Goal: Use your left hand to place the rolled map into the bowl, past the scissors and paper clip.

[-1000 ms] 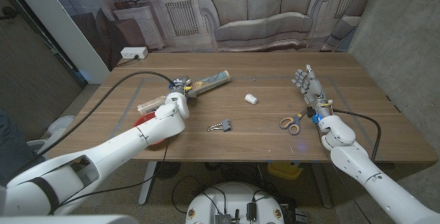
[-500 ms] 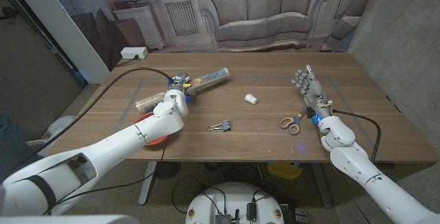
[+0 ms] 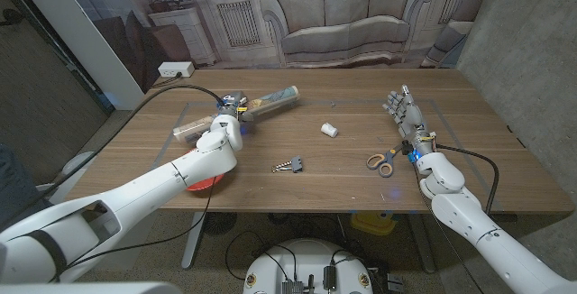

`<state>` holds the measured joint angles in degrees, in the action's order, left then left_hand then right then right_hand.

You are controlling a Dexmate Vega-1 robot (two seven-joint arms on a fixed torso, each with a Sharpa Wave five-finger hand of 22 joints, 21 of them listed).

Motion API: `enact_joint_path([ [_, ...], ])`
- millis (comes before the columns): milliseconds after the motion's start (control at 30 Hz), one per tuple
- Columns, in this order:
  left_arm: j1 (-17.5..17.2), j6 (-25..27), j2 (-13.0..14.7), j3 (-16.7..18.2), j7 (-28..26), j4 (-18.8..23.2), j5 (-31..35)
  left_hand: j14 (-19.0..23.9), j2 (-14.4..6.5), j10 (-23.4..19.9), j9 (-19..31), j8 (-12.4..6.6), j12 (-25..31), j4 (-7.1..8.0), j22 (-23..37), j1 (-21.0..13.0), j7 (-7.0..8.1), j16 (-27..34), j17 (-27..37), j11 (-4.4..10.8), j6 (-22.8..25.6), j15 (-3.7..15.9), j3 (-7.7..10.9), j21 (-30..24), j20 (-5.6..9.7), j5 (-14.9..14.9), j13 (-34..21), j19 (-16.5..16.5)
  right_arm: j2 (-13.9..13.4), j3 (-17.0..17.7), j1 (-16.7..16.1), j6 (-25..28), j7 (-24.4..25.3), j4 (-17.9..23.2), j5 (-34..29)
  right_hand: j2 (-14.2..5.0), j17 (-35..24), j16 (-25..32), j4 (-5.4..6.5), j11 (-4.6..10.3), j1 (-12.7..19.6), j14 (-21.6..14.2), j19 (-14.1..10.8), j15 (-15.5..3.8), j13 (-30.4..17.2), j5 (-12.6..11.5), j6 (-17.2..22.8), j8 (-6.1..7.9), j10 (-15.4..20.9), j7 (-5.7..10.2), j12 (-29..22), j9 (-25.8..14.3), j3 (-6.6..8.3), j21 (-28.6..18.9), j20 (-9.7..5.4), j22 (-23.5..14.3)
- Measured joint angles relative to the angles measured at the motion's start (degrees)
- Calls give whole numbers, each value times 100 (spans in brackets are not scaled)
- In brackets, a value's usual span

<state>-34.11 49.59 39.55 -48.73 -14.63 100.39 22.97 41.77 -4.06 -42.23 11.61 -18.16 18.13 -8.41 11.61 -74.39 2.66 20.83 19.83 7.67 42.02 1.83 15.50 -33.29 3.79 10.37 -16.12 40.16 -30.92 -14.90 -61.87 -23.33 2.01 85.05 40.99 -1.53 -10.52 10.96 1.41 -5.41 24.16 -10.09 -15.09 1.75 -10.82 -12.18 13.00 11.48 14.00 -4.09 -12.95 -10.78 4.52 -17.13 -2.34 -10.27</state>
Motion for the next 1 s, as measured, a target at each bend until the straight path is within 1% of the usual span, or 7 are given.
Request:
enact_joint_path([
  [200,-125,-120,125,156,-32,142,1,4,0,-30,-1,0,0,17,-17,0,-31,-1,26,30,31,4,-17,-1,10,0,-26,-10,2,15,-6,-12,47,6,-22,-6,0,0,0,0,6,0,0,0,0,0,0,0,0,0,0,0,0,0,0,0],
  [433,-258,-165,221,297,-48,292,-27,55,0,-30,-2,1,0,17,-19,0,0,-2,49,30,63,-4,-17,-47,10,0,-30,-10,-7,36,-34,-20,86,55,-34,-23,0,0,-16,0,23,0,0,0,0,0,0,0,0,0,0,0,-16,0,0,0],
  [567,-379,-163,313,411,-49,438,-51,65,0,-30,-2,1,0,17,-19,0,0,-41,52,31,63,5,-16,-47,10,-1,-53,-10,-21,50,-41,-20,113,77,-40,-23,0,0,-16,0,23,0,0,0,0,0,0,0,0,0,0,0,-16,49,0,0],
  [667,-379,-147,313,411,-45,438,-58,68,0,-30,-3,1,0,18,-20,0,-12,-43,52,31,74,8,-16,-86,10,-1,-53,-10,-31,55,-45,-20,113,87,-40,-23,0,0,-16,0,23,0,1,0,0,0,0,0,0,0,0,0,-16,49,0,0],
  [700,-474,-127,390,488,-36,576,-64,76,0,-30,-3,1,0,40,-20,0,-21,-43,52,30,83,16,-39,-86,10,-1,-53,-10,-38,57,-47,0,123,94,-41,-23,0,0,-16,0,23,0,0,0,0,0,0,0,0,0,0,0,-16,49,0,0],
  [833,-505,-75,419,515,-11,622,-81,79,0,-30,-4,1,0,40,-20,0,-31,-43,52,30,93,19,-39,-86,10,-1,-52,-10,-54,65,-53,7,126,108,-41,-23,0,0,-16,0,23,0,0,0,0,0,0,0,0,0,0,0,-16,49,0,0],
  [1000,-628,-21,528,620,5,812,-106,85,0,-51,0,1,0,40,-20,0,-31,-44,80,8,92,26,-39,-131,-11,-1,-80,-71,-73,77,-68,37,134,134,-41,-23,0,0,-16,0,23,0,1,0,0,0,0,0,0,0,0,0,-16,49,0,0],
])
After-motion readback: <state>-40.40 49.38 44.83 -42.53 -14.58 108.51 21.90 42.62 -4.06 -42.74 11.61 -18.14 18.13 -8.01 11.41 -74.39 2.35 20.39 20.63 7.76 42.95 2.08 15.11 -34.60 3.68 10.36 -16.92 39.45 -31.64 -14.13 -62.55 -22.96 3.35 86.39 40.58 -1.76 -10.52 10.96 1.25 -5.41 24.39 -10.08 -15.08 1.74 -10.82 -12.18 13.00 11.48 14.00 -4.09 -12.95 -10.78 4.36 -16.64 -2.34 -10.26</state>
